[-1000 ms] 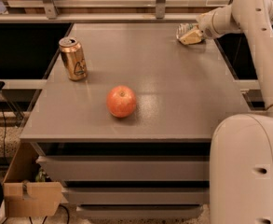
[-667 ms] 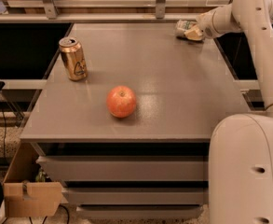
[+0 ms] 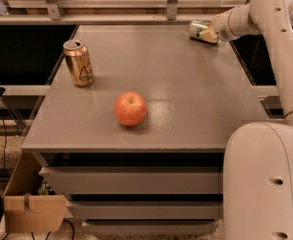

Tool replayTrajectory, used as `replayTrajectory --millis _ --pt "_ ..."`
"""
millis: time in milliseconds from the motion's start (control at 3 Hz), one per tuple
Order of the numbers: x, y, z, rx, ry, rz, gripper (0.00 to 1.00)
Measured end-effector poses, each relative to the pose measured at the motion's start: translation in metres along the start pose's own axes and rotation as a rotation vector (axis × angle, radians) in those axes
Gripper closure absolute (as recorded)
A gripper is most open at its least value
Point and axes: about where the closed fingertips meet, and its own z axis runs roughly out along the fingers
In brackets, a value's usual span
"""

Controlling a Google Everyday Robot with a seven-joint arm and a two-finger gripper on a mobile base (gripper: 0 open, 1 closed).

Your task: Move 7up can near apple

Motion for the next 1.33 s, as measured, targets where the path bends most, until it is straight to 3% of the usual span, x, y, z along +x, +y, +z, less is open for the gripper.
replayTrajectory --millis 1333 --pt "-0.0018 -0.0008 -0.0015 0.0 0.0 0.0 1.0"
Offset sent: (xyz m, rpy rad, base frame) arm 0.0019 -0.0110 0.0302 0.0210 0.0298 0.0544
